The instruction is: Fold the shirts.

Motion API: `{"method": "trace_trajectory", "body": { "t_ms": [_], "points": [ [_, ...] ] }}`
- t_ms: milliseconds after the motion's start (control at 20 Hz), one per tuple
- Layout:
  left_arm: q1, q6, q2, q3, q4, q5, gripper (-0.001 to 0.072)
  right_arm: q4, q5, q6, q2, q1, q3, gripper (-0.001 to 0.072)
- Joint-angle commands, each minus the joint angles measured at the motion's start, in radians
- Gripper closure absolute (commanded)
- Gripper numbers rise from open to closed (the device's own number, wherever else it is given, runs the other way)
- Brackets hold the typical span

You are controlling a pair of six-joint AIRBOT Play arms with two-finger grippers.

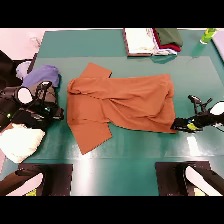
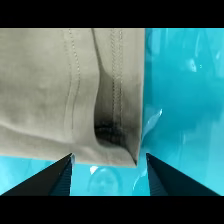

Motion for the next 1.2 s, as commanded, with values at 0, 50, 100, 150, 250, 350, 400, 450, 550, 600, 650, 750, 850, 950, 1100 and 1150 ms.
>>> {"method": "trace_trajectory", "body": {
  "t_ms": [0,50,100,150,250,350,400,450,550,600,650,750,850,950,1100,1150],
  "points": [
    [0.0,0.002,0.001,0.0,0.0,0.0,0.0106,0.01,-0.024,0.005,-0.057,0.005,-0.002,0.0238],
    [0.0,0.002,0.001,0.0,0.0,0.0,0.0106,0.009,-0.031,0.004,-0.066,0.005,-0.002,0.0261],
    [0.0,0.002,0.001,0.0,0.0,0.0,0.0106,0.01,-0.034,0.005,-0.068,0.005,-0.002,0.0262],
    [0.0,0.002,0.001,0.0,0.0,0.0,0.0106,0.01,-0.039,0.004,-0.064,0.005,-0.002,0.0279],
    [0.0,0.002,0.001,0.0,-0.001,-0.006,0.0105,0.005,-0.05,0.001,-0.04,0.005,-0.002,0.0565],
    [0.0,0.003,0.0,-0.003,-0.001,-0.005,0.0104,0.0,-0.054,0.001,-0.013,0.005,-0.002,0.0694],
    [0.0,0.003,0.0,-0.009,-0.001,0.012,0.009,0.0,-0.053,0.001,-0.004,0.005,-0.002,0.0695],
    [0.0,0.003,-0.003,-0.024,-0.005,0.039,0.0076,0.0,-0.051,0.001,0.001,0.005,-0.002,0.0695],
    [0.0,0.002,-0.029,-0.049,-0.031,0.089,0.0076,0.0,-0.045,0.001,0.0,0.005,-0.002,0.0695],
    [0.0,0.003,-0.051,-0.055,-0.058,0.102,0.0076,0.001,-0.045,0.001,0.0,0.005,-0.002,0.0695],
    [0.0,0.003,-0.074,-0.058,-0.079,0.118,0.0076,0.0,-0.042,0.001,0.0,0.005,-0.002,0.0695],
    [0.0,0.002,-0.127,-0.058,-0.105,0.152,0.0076,0.001,-0.034,0.001,0.0,0.005,-0.002,0.0695],
    [0.0,0.005,-0.174,-0.058,-0.181,0.169,0.0077,0.001,-0.032,0.001,0.0,0.005,-0.002,0.0695],
    [0.0,0.052,-0.211,-0.057,-0.253,0.168,0.0085,0.001,-0.027,0.001,0.0,0.005,-0.002,0.0695],
    [0.0,0.055,-0.212,-0.056,-0.267,0.164,0.011,0.001,-0.027,0.001,0.0,0.005,-0.002,0.0695],
    [0.0,0.056,-0.212,-0.056,-0.267,0.146,0.0281,0.001,-0.028,0.001,0.001,0.005,-0.002,0.0695]
  ]
}}
